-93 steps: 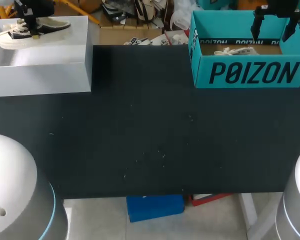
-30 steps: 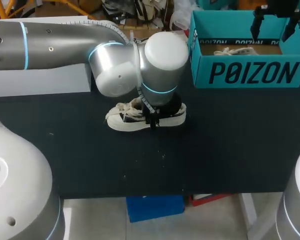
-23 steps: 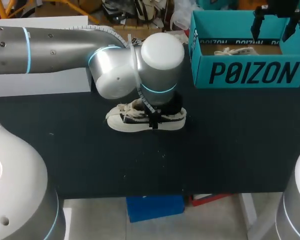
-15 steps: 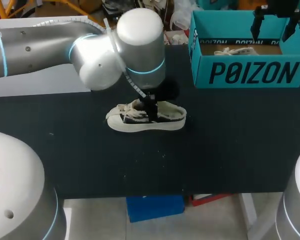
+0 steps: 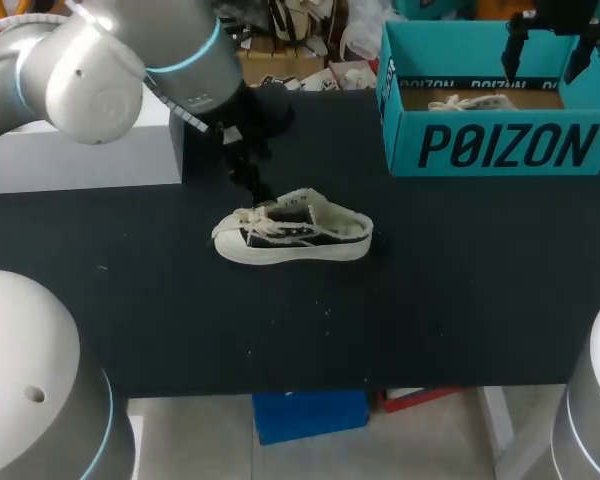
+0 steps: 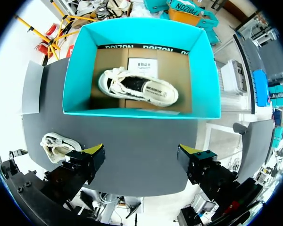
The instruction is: Take the shoe out of the shoebox, open the shoe tongue, remove and reinsert the insole, then place the shoe into the shoebox
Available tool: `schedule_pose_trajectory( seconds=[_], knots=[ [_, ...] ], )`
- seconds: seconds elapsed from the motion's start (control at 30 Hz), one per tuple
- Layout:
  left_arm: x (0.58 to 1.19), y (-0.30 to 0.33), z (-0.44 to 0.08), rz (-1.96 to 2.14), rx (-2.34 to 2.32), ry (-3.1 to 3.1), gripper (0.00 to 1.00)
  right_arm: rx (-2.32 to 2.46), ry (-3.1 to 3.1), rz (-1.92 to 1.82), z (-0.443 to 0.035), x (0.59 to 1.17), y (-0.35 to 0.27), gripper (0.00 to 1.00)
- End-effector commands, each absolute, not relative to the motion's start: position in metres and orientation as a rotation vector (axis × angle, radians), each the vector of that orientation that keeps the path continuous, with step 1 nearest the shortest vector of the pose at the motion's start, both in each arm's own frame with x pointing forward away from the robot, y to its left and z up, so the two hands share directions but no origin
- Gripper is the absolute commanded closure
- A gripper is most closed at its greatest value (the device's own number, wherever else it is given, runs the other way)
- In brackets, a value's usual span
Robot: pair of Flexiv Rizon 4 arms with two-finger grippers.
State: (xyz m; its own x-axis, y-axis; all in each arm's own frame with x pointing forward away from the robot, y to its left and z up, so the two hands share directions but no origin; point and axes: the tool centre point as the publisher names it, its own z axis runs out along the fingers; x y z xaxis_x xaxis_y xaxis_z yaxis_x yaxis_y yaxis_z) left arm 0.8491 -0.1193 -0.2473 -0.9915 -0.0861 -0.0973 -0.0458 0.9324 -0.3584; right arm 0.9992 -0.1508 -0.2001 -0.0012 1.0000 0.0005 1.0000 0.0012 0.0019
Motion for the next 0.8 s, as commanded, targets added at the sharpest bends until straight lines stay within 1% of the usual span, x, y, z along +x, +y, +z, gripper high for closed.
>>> schedule_pose_trajectory(
  seconds=[0.03,0.73,0.8],
  knots=[
    [0.8449,-0.0689,-0.2427,-1.206,0.066,2.823,0.0,2.22,2.222,0.001,-0.1999,0.9996,-0.1505,0.0],
    [0.8449,-0.0689,-0.2427,-1.206,0.066,2.823,0.0,2.22,2.222,0.001,-0.1999,0.9996,-0.1505,0.0],
    [0.84,-0.0602,-0.2444,-1.246,-0.002,2.78,0.0,2.22,2.222,0.001,-0.1999,0.9996,-0.1505,0.0]
  ],
)
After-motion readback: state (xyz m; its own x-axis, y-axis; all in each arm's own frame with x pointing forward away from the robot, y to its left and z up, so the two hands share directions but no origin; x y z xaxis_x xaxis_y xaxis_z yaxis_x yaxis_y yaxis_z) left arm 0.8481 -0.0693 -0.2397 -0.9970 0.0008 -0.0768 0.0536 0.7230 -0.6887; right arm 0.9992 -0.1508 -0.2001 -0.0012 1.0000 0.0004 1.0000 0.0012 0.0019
